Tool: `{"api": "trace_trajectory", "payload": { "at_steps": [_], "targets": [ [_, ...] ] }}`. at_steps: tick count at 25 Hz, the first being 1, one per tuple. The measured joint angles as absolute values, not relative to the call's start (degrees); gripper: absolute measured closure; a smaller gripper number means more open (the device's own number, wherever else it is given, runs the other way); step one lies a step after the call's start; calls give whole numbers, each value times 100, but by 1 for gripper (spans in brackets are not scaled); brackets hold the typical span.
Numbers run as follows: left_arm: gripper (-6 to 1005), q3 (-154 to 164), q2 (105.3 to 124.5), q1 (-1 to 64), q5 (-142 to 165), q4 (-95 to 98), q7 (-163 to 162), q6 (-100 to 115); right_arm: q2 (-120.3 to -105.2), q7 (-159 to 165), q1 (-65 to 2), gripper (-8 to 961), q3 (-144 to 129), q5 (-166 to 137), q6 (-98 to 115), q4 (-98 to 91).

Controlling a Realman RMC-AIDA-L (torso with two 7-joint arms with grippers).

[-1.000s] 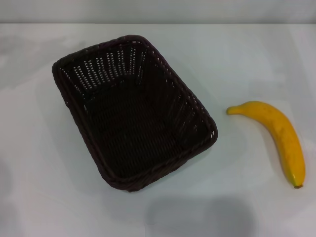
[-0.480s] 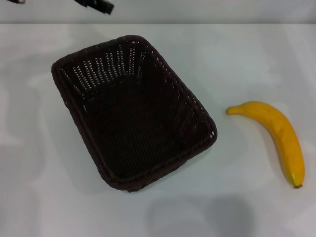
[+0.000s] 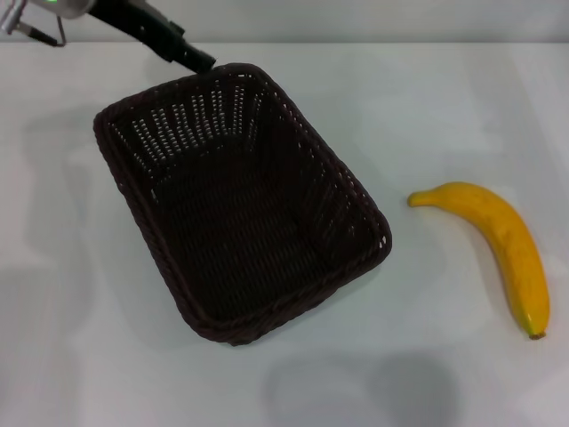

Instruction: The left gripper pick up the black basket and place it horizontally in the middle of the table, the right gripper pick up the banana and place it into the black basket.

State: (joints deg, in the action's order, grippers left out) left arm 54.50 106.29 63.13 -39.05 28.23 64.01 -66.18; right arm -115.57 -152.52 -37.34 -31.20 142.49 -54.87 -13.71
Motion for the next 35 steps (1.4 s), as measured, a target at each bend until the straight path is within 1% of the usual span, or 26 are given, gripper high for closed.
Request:
{"api": "trace_trajectory", "payload": {
  "at_steps": [15, 21, 35],
  "targets": [
    [318, 5470, 10936, 6082, -3755, 2473, 6531, -6048, -11559, -15114, -3719, 229, -3284, 14238, -5544, -1353],
    [353, 5474, 11002, 6003, -3698, 2411, 6538, -5903, -11574, -15034, -3675, 228, -3364, 14237, -5607, -1346],
    [433, 5431, 11022, 5819, -3753, 2417, 6428, -5789, -11570, -14964, -3611, 229, -3488, 14238, -5698, -1344]
  ]
}}
